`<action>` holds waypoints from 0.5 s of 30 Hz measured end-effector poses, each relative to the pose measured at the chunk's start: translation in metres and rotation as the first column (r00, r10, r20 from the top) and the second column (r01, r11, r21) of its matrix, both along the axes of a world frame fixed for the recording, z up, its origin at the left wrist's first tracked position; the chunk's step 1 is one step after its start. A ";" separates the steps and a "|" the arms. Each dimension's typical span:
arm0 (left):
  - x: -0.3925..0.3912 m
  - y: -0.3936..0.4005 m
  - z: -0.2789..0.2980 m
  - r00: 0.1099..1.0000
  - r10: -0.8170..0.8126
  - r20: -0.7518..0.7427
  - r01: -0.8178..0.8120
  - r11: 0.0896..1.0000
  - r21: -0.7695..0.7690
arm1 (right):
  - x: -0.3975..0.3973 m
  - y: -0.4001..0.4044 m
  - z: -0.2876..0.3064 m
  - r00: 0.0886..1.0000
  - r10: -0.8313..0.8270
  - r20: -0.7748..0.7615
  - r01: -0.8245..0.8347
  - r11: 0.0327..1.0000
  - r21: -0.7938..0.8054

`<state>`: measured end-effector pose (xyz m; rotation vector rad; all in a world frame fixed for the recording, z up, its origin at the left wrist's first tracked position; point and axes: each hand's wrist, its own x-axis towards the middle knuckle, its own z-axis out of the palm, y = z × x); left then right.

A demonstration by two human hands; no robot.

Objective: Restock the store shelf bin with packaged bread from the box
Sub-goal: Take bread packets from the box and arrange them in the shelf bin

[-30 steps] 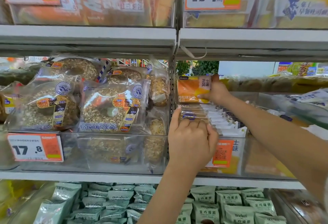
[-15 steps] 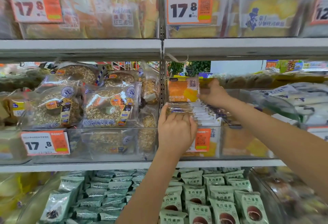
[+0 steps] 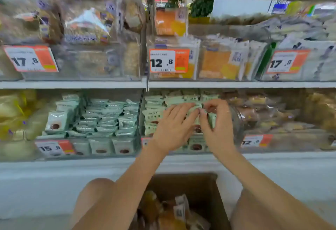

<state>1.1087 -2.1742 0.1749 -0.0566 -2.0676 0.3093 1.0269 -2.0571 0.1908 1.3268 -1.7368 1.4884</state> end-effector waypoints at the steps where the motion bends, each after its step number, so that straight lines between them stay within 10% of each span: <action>1: 0.007 0.010 -0.020 0.999 0.005 0.033 -0.006 0.999 0.032 | 0.006 0.008 -0.024 1.000 0.007 0.021 -0.008 0.999 0.048; 7: 0.046 0.044 -0.145 0.871 0.046 0.489 -0.170 0.963 0.211 | 0.027 0.039 -0.148 0.988 -0.049 0.143 -0.044 0.814 0.579; 11: 0.086 0.052 -0.209 0.565 0.053 0.823 -0.429 0.871 0.239 | 0.031 0.044 -0.210 0.907 -0.126 0.401 -0.378 0.172 0.910; 15: 0.127 0.051 -0.265 0.284 -0.037 0.958 -0.617 0.758 0.212 | 0.036 0.050 -0.261 0.876 -0.195 0.442 -0.472 -0.154 0.868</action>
